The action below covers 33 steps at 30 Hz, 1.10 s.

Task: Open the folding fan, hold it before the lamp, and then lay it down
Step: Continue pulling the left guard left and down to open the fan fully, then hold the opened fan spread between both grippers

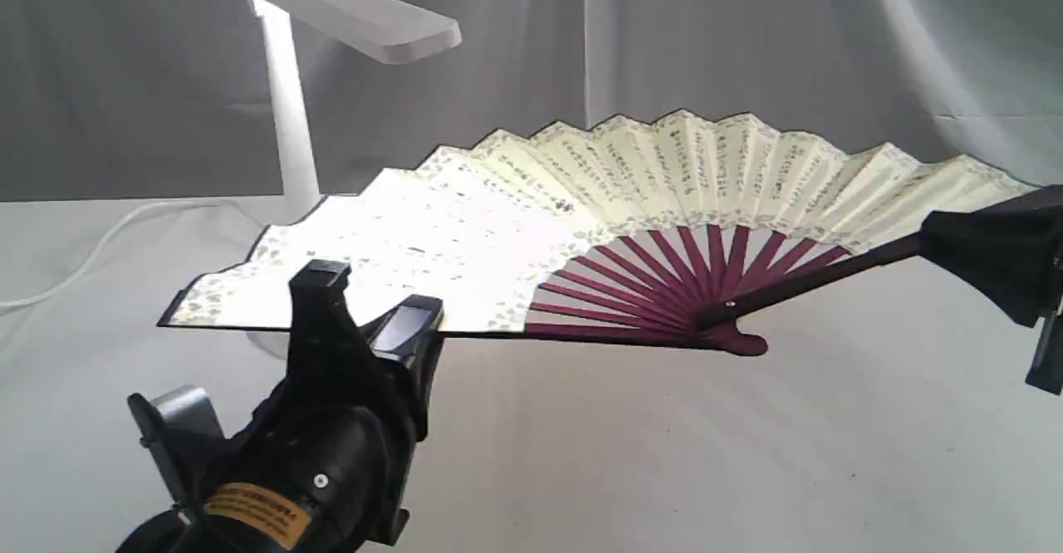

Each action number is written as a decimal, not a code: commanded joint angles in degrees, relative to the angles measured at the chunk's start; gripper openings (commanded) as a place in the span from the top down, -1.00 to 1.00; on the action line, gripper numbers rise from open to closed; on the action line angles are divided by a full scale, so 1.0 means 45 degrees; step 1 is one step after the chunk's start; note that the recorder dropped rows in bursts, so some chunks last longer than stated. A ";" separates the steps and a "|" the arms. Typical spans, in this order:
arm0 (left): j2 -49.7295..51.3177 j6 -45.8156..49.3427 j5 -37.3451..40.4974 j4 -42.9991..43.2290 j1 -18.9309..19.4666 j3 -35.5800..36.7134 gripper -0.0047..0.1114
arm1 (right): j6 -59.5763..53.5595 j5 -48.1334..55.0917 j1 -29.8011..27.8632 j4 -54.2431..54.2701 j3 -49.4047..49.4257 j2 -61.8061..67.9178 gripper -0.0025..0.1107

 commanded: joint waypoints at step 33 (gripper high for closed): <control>-0.4089 0.1588 -0.1255 -0.2381 0.0170 0.1539 0.92 | 0.0743 -0.1063 0.0770 0.0417 -0.0059 -0.2274 0.96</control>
